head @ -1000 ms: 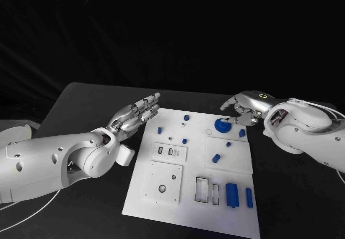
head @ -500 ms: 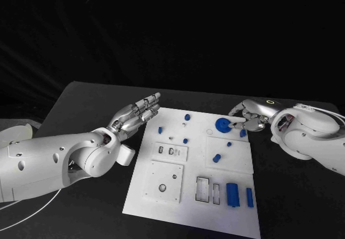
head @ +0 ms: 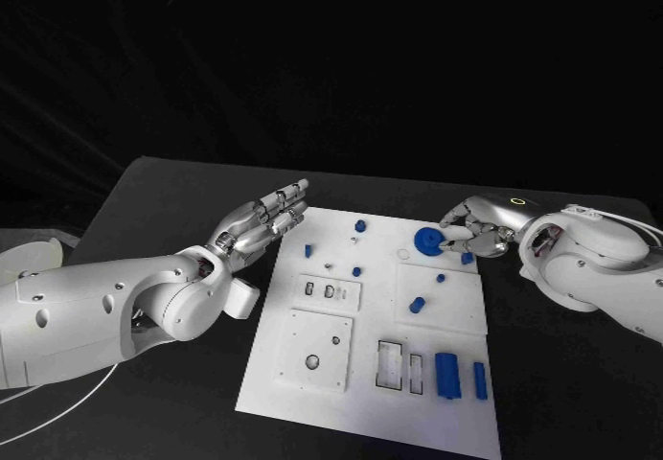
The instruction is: Assemble the parts on the task board
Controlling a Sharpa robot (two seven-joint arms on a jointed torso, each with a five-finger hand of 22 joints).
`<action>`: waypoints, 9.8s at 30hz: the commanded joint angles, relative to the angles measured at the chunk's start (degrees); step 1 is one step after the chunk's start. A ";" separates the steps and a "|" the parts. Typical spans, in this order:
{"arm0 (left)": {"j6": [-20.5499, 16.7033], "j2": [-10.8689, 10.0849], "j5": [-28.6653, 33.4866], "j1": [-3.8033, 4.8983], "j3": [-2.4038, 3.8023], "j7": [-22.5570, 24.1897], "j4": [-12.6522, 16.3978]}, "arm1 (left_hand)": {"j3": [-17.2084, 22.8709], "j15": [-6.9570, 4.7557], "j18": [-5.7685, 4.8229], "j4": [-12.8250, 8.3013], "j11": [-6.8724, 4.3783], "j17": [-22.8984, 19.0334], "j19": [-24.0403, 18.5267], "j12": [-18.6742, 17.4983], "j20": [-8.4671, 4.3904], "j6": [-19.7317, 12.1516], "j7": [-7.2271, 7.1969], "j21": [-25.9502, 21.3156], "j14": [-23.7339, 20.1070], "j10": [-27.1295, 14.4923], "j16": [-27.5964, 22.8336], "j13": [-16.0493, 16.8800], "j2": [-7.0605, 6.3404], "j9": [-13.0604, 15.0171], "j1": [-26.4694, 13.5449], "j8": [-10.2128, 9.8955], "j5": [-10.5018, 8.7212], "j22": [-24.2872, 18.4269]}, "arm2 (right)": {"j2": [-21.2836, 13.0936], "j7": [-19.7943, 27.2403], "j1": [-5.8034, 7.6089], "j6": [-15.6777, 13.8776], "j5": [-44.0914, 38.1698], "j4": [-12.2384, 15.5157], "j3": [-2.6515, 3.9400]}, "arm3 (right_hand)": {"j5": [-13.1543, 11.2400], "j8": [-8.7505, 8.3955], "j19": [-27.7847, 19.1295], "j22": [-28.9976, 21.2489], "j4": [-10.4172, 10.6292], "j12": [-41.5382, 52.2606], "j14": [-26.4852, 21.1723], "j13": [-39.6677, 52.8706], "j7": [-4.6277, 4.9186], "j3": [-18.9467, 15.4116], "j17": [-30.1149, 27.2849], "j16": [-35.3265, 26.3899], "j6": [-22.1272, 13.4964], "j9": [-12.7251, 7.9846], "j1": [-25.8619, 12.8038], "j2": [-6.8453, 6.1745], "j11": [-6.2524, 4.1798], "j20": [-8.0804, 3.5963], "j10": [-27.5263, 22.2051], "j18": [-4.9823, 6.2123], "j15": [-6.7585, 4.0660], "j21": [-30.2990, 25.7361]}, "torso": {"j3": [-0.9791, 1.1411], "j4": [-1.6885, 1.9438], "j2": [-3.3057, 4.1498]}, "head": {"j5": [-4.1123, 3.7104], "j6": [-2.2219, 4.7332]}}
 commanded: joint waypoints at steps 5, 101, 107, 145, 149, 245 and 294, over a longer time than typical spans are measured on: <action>1.49 0.15 0.37 -0.01 0.01 0.30 -0.06 | 0.40 0.35 0.41 0.05 0.60 0.03 0.03 0.29 0.34 -0.34 0.03 0.02 0.07 0.03 -0.04 0.08 -0.05 0.07 0.49 0.08 0.29 0.09 | 0.37 -0.13 -0.16 0.23 -0.79 -0.14 0.00 | 0.42 -0.01 -0.48 -0.03 -0.59 0.21 6.17 15.06 -0.21 0.08 15.07 0.19 -0.25 0.06 0.91 -0.04 0.15 -0.15 6.11 -0.40 -0.07 -0.36 | 0.03 -0.03 0.06 | -0.03 -0.16; 3.08 0.61 1.37 -0.14 -0.12 -0.67 -0.76 | 0.61 0.87 0.40 0.31 1.11 0.28 0.23 0.88 0.88 0.22 0.37 0.17 0.49 0.27 0.46 0.16 -0.04 0.15 0.48 0.22 0.37 0.21 | 4.01 0.23 -2.20 -3.62 -5.41 -2.21 0.01 | 7.85 6.95 -0.92 -0.14 -4.69 0.21 6.14 15.06 -2.21 0.36 14.98 0.12 7.24 7.36 4.09 0.50 -1.60 -1.51 6.11 0.03 -1.52 -3.51 | 0.01 -0.06 -0.05 | -0.44 -0.77; 2.96 0.46 1.45 -0.14 -0.12 -0.60 -0.75 | 0.65 0.87 0.41 0.30 1.20 0.27 0.24 1.11 0.92 0.27 0.45 0.18 0.49 0.32 0.46 0.19 -0.04 0.16 0.52 0.24 0.40 0.21 | 3.50 0.71 -2.13 -5.12 -5.07 -1.52 0.02 | 14.67 8.24 -0.06 1.03 -4.80 0.21 6.17 15.06 -2.37 0.82 15.07 0.19 8.32 9.60 3.36 0.05 -1.70 -1.80 6.11 -0.26 -1.79 -2.63 | 0.00 -0.05 -0.04 | -0.28 -0.44; 2.43 0.29 1.48 -0.13 -0.12 0.13 -0.48 | 0.80 0.86 0.44 0.20 1.58 0.30 0.29 1.92 1.00 0.44 0.54 0.21 0.54 0.59 0.55 0.32 -0.09 0.18 0.67 0.28 0.50 0.24 | 12.04 1.95 0.81 -0.41 1.38 -0.65 0.06 | 23.23 8.09 0.44 1.96 -3.67 0.21 6.17 15.06 -1.66 3.33 15.07 0.19 7.73 11.94 1.26 -1.18 -0.68 -1.30 6.11 -0.41 -1.05 -2.43 | -0.04 0.12 0.03 | -0.92 0.10; 2.38 0.29 1.48 -0.13 -0.12 0.19 -0.50 | 0.82 0.86 0.44 0.20 1.63 0.31 0.30 2.03 1.00 0.44 0.55 0.22 0.55 0.63 0.57 0.33 -0.10 0.18 0.69 0.28 0.51 0.24 | 13.87 2.17 0.50 -0.16 1.05 -1.94 0.06 | 23.15 8.03 0.39 1.91 -3.66 0.21 6.17 15.06 -1.62 3.42 15.07 0.19 7.66 11.96 1.24 -1.18 -0.63 -1.26 6.11 -0.39 -1.00 -2.52 | -0.02 0.12 0.08 | -0.87 0.16; 2.56 0.38 1.98 -0.59 -0.40 0.36 -1.04 | 1.14 1.14 0.45 0.28 1.93 0.38 0.41 2.39 1.25 1.18 0.78 0.29 0.68 0.77 0.81 0.33 -0.23 0.26 0.81 0.43 0.57 0.29 | -12.23 4.83 -1.97 -5.58 -2.49 6.92 -0.74 | -2.88 2.82 1.10 3.28 1.02 0.21 5.13 15.06 -2.28 -0.06 11.14 -3.82 -4.91 2.06 -1.04 -1.46 -1.83 -2.00 6.11 -0.16 -2.03 -5.85 | 0.01 -0.17 -0.10 | -0.53 -0.31; 3.25 0.85 2.45 -0.62 -0.39 -0.28 -1.72 | 1.31 1.53 0.41 0.20 2.16 0.57 0.48 2.50 1.52 1.07 0.76 0.33 1.08 0.80 1.32 0.34 -0.24 0.24 0.94 0.40 0.63 0.32 | -8.25 5.10 -3.99 -7.74 -2.71 4.22 -0.74 | 6.71 5.80 0.93 3.30 0.77 0.21 4.99 15.06 -1.76 0.22 10.31 -4.76 1.26 3.68 3.24 -0.99 -1.46 -1.75 6.11 0.04 -1.75 -7.66 | 0.02 -0.19 -0.04 | -0.50 -0.86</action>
